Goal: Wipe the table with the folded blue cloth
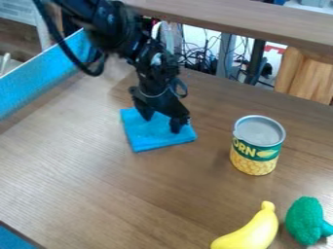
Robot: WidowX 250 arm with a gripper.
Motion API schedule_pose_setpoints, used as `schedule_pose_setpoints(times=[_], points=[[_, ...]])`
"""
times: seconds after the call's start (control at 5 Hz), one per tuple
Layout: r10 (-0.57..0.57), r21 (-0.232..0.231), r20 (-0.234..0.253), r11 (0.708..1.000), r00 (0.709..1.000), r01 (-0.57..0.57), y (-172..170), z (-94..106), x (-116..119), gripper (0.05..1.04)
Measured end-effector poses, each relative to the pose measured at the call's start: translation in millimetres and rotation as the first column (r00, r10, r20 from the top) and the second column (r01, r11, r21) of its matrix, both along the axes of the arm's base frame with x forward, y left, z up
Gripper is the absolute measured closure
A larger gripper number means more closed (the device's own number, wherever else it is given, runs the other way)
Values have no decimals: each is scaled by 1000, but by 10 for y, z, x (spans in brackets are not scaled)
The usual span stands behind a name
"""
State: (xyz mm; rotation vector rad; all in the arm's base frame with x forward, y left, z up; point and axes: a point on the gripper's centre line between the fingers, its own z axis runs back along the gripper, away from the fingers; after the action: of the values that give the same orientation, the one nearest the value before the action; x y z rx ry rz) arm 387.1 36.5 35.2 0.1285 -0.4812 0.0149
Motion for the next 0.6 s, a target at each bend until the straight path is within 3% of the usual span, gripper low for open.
schedule_pose_setpoints(times=[0.4,0.6], points=[[-7,30,-48,999,999,9,91,-17,-543,77],[17,23,-59,1000,998,-16,132,-55,-807,77]])
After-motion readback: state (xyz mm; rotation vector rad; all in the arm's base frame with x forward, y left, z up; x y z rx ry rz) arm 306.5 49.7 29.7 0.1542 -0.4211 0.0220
